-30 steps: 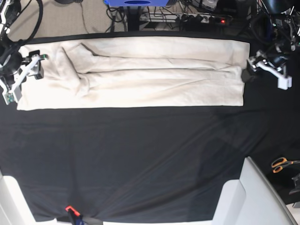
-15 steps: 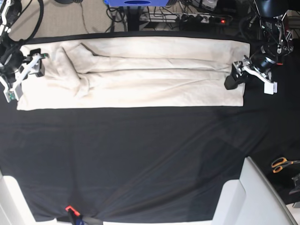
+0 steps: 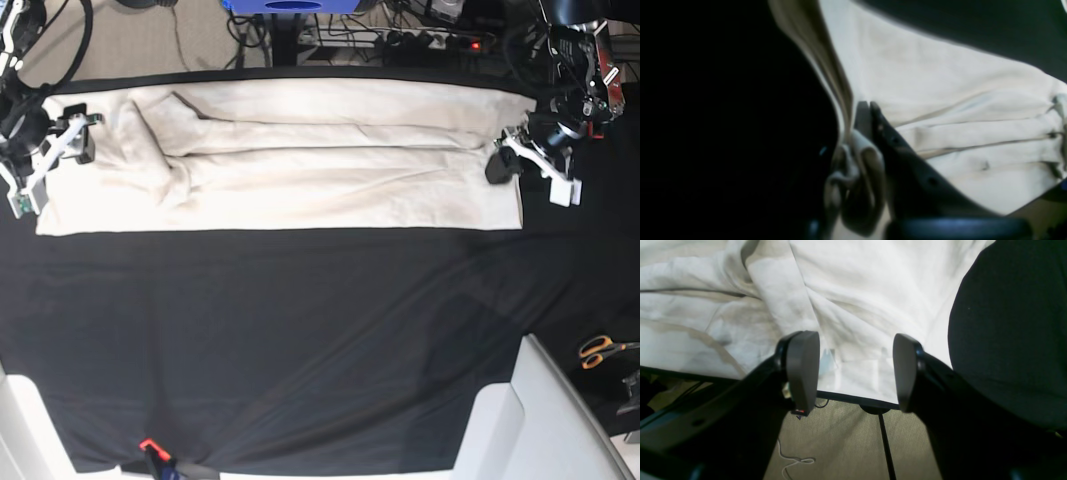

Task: Fold the T-shirt properly
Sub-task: 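Grasp the ends of the long folded strip with both grippers, then lift the strip end with the left gripper and fold it toward the right gripper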

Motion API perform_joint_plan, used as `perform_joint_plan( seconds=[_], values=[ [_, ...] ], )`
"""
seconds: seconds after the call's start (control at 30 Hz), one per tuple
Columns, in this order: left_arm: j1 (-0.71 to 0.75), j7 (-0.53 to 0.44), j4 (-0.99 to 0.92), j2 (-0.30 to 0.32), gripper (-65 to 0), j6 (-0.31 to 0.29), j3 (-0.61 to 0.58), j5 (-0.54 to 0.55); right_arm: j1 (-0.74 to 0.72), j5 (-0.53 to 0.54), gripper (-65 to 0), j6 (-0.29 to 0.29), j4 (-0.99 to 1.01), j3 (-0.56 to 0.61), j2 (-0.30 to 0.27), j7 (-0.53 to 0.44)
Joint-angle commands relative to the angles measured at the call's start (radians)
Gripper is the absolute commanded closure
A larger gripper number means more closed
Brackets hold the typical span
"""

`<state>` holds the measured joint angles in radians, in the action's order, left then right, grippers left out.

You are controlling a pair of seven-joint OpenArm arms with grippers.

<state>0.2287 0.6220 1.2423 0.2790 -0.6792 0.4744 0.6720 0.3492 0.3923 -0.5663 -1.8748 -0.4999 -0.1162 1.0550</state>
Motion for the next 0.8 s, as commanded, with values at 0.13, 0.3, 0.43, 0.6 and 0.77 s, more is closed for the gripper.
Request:
perform_joint_plan(
  seconds=[0.13,0.3,0.43,0.6,0.77],
  values=[
    [0.05,-0.014,0.256,-0.024,0.0,0.143,-0.128,-0.033,-0.008,0.007,-33.3,-0.004,0.051,-0.004,-0.012,-0.014],
    [0.074,-0.014,0.383,-0.07,0.0,0.241,-0.368,-0.14,-0.003,0.01,-33.3,-0.004,0.059,-0.004,-0.012,-0.068],
    [0.062,-0.014,0.393,-0.074,0.0,0.243,-0.509,-0.146,-0.003,0.009,-33.3,-0.004,0.06,-0.004,-0.012,-0.071],
    [0.022,-0.012,0.391,-0.094,0.0,0.244,-0.638,-0.146,-0.005,0.009,-33.3,-0.004,0.06,-0.004,-0.012,-0.072],
    [-0.03,-0.012,0.38,-0.131,0.0,0.244,-0.733,-0.146,-0.006,0.009,-33.3,-0.004,0.06,-0.004,-0.012,-0.072]
  ],
)
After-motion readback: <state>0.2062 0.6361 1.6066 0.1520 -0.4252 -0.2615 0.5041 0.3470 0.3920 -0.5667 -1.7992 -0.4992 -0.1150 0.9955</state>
